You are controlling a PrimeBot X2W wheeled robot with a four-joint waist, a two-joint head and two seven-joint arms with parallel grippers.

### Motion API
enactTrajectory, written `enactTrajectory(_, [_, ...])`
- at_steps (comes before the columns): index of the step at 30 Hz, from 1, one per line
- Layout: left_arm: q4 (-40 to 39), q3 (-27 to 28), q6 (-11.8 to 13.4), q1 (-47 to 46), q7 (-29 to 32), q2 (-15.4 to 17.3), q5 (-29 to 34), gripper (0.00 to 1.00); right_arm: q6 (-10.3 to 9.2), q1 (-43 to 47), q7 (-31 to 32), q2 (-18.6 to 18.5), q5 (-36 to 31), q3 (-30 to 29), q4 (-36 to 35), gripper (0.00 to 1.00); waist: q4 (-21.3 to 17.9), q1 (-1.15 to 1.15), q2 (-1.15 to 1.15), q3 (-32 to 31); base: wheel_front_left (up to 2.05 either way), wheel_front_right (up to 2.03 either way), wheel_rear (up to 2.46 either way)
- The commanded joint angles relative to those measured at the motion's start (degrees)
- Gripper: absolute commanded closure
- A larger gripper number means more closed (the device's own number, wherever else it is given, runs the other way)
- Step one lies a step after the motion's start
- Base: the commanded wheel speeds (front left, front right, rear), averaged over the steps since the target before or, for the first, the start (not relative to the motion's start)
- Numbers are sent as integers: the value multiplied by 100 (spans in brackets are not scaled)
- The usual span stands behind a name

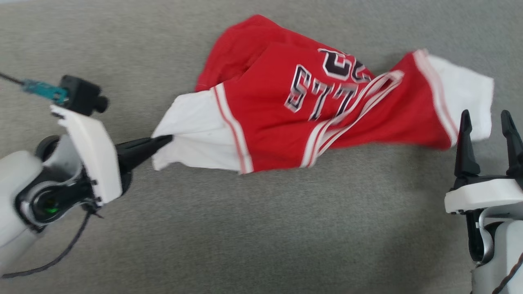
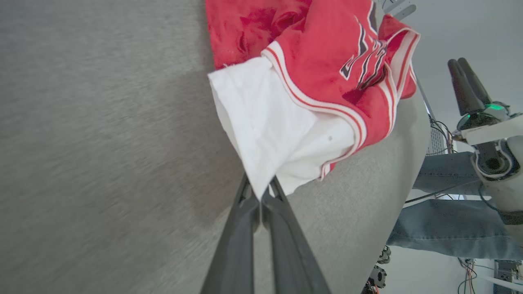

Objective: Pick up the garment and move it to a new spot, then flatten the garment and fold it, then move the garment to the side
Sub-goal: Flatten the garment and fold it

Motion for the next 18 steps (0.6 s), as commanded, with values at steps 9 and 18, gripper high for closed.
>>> enactTrajectory(9, [341,129,15,500,-221,527,-225,100,-2,229,317,-4,-142,42,-291,0,543,0,0,-452,0,0,0])
enactTrajectory(18, [1165,-26,15,803,-307,276,-68,100,-2,333,534,-3,-163,121,-514,0,569,0,0,-482,0,0,0])
